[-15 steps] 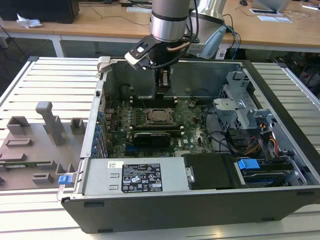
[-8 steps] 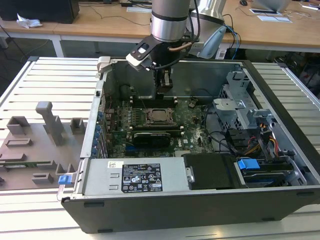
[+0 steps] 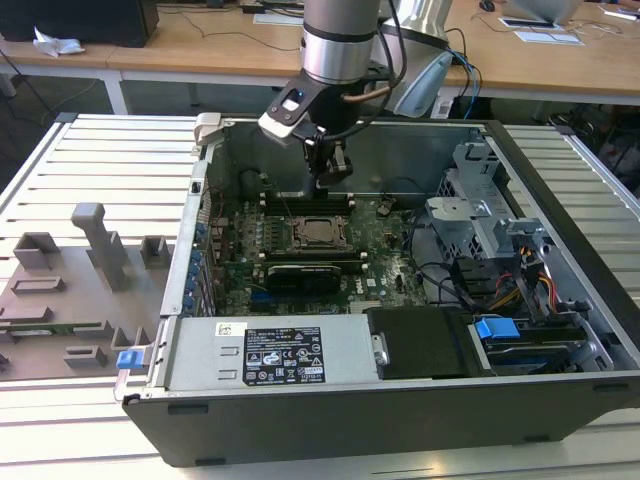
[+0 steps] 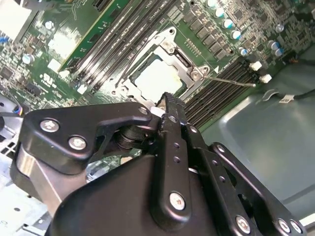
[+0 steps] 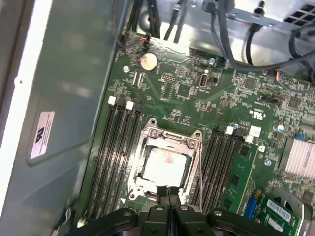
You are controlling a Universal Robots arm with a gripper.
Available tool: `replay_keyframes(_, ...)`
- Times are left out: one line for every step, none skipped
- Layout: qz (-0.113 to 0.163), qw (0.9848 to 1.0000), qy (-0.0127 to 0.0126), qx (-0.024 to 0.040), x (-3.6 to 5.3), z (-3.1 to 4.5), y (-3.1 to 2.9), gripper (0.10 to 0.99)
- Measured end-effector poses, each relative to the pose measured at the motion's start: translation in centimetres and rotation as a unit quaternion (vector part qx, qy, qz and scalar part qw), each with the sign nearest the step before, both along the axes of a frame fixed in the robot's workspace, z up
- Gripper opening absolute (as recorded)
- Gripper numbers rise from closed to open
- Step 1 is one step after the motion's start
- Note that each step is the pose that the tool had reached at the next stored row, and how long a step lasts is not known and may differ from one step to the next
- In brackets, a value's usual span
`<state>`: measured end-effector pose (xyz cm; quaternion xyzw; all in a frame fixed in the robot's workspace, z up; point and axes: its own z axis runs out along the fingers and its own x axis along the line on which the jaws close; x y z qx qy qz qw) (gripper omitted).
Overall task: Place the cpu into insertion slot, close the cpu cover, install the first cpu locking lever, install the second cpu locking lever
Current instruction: 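Install the first cpu locking lever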
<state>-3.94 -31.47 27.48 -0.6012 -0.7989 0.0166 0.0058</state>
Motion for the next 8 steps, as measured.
replay_keyframes(0.014,0.9999,0.0,0.0,0.0,0.0,0.0,0.106)
replay_keyframes(0.02,0.9998,0.0,0.0,0.0,0.0,0.0,0.106)
replay_keyframes(0.027,0.9996,0.0,0.0,0.0,0.0,0.0,0.106)
replay_keyframes(0.04,0.9992,0.0,0.0,0.0,0.0,0.0,0.106)
replay_keyframes(0.05,0.9987,0.0,0.0,0.0,0.0,0.0,0.106)
replay_keyframes(0.061,0.9981,0.0,0.0,0.0,0.0,0.0,0.106)
replay_keyframes(0.073,0.9973,0.0,0.0,0.0,0.0,0.0,0.106)
replay_keyframes(0.083,0.9966,0.0,0.0,0.0,0.0,0.0,0.106)
